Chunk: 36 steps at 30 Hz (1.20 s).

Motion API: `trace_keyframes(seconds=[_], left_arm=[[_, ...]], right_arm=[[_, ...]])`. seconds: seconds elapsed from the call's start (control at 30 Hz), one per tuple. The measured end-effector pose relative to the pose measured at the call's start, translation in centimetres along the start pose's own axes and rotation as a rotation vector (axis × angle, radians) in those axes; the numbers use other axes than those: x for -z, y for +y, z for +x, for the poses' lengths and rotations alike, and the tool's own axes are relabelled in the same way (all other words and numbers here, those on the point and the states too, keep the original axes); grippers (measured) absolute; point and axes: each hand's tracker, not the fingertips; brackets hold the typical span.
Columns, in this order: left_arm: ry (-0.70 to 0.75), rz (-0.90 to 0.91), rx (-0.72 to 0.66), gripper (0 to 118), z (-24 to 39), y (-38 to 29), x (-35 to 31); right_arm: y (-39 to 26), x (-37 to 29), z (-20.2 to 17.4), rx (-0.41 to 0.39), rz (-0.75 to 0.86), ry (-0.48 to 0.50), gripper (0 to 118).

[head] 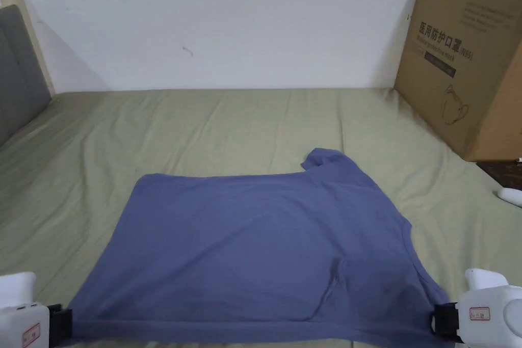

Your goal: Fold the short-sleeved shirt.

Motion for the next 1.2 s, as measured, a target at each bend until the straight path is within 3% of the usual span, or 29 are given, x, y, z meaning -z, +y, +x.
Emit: trace_keyframes(seconds=[0.03,0.07,0.13,0.2,0.23,0.27,0.3,0.33,0.57,0.6,0.63,0.7,0.73,0.77,0.83,0.87,0.9,0.93,1.03,1.2], left_arm=[[-0.004,-0.003,0.002,68,-0.1,0.0,-0.3],[-0.023,0.006,-0.001,74,0.0,-0.1,-0.8],[-0.023,0.013,-0.006,83,0.2,-0.4,-1.7],[-0.039,0.03,-0.023,81,0.1,-1.0,-2.6],[-0.056,0.035,-0.037,75,0.0,-1.3,-3.0],[-0.096,0.042,-0.068,59,0.1,-1.9,-3.2],[-0.12,0.031,-0.063,17,0.2,-2.3,-3.5],[-0.131,0.011,-0.052,0,0.5,-2.8,-3.6],[-0.086,-0.043,0.007,1,0.5,-4.1,-2.1],[-0.091,-0.049,0.004,5,0.5,-3.9,-1.8],[-0.089,-0.03,-0.005,23,0.6,-3.7,-1.6],[-0.091,-0.079,0.006,89,0.9,-2.9,-0.1],[-0.086,-0.111,0.014,102,1.2,-2.7,0.8],[-0.075,-0.146,0.02,101,1.4,-2.8,1.3],[-0.061,-0.214,0.041,91,1.5,-3.0,3.0],[-0.061,-0.241,0.038,77,1.4,-3.2,3.6],[-0.063,-0.25,0.027,39,1.0,-3.6,4.5],[-0.058,-0.273,0.013,14,0.9,-4.0,4.9],[-0.077,-0.248,-0.007,4,0.9,-4.3,4.3],[-0.096,-0.225,-0.008,2,1.5,-3.6,2.9]], right_arm=[[0.1,-0.3,-0.1,-0.043,0.016,-0.029,62],[-0.1,-0.8,-0.5,-0.091,0.035,-0.041,71],[-0.8,-2.2,-1.2,-0.116,0.098,-0.05,71],[-1.0,-2.8,-1.1,-0.108,0.086,0.0,69],[-1.3,-3.1,-1.2,-0.086,0.09,0.044,59],[-1.7,-3.3,-1.2,-0.063,0.106,0.076,36],[-2.0,-3.3,-1.2,-0.05,0.111,0.084,0],[-2.4,-3.0,-1.4,-0.041,0.111,0.061,0],[-2.5,-2.0,-2.0,-0.068,0.065,0.079,0],[-2.3,-2.0,-2.0,-0.065,0.07,0.085,0],[-2.1,-2.0,-1.9,-0.052,0.073,0.091,0],[-1.9,-1.5,-1.5,-0.011,0.059,0.106,0],[-1.9,-1.3,-1.3,0.012,0.05,0.119,0],[-1.9,-1.1,-1.1,0.023,0.041,0.126,0],[-2.3,-0.9,-1.0,0.023,0.032,0.12,0],[-2.5,-1.0,-1.0,0.023,0.031,0.116,0],[-2.6,-1.1,-1.0,0.02,0.031,0.116,0],[-2.7,-1.1,-0.9,0.019,0.029,0.119,0],[-2.6,-1.3,-0.5,0.023,0.023,0.123,0],[-2.3,-1.8,0.7,0.032,0.046,0.101,0]])
